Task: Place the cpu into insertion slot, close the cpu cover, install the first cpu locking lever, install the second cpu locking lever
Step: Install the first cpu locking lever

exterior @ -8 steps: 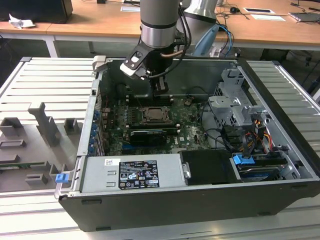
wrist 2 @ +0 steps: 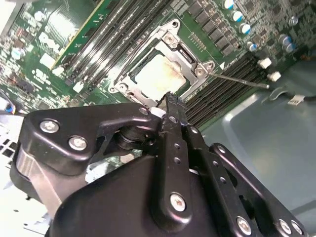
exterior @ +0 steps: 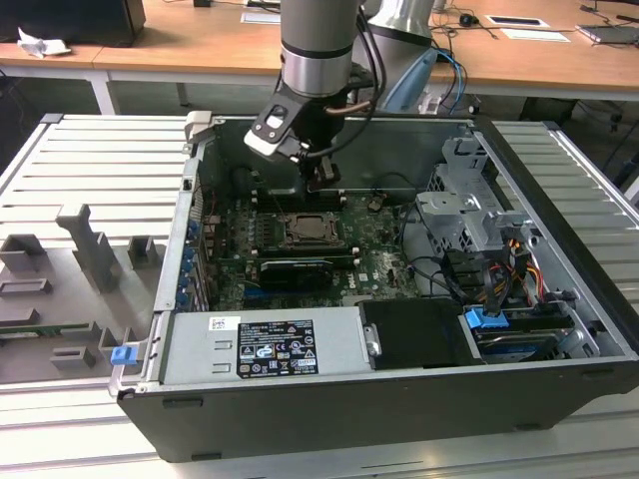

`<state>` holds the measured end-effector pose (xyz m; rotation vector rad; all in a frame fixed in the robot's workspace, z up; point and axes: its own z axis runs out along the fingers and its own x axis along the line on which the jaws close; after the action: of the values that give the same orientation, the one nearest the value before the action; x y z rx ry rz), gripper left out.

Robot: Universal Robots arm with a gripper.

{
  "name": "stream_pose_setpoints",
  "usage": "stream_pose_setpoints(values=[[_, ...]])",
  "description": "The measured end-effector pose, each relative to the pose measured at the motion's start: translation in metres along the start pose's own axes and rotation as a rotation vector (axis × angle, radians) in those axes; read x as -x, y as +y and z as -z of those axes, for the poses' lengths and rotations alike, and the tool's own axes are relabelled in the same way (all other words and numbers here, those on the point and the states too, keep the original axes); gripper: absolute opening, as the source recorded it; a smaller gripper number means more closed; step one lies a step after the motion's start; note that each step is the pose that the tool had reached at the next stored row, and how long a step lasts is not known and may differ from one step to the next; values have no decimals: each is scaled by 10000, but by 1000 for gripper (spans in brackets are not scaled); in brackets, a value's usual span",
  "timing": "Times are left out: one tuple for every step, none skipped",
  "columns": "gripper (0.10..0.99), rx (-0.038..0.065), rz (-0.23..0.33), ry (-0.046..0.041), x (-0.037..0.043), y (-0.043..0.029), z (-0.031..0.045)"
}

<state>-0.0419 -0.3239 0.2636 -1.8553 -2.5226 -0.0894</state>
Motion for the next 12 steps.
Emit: stream_pose_setpoints(values=[[106, -7, 161, 8, 0, 0, 0], [106, -13, 312, 14, 0, 0, 0], [106, -19, 470, 21, 0, 0, -1], [106, -26, 627, 27, 0, 0, -1], [106, -31, 743, 32, 0, 0, -1], [106, -37, 866, 36, 0, 0, 0], [106, -41, 966, 40, 0, 0, 0], [106, -47, 1125, 47, 0, 0, 0], [106, -51, 1221, 51, 0, 0, 0], [106, -56, 1331, 55, 0, 0, 0], [106, -61, 1473, 61, 0, 0, 0], [106, -71, 1704, 71, 0, 0, 0]])
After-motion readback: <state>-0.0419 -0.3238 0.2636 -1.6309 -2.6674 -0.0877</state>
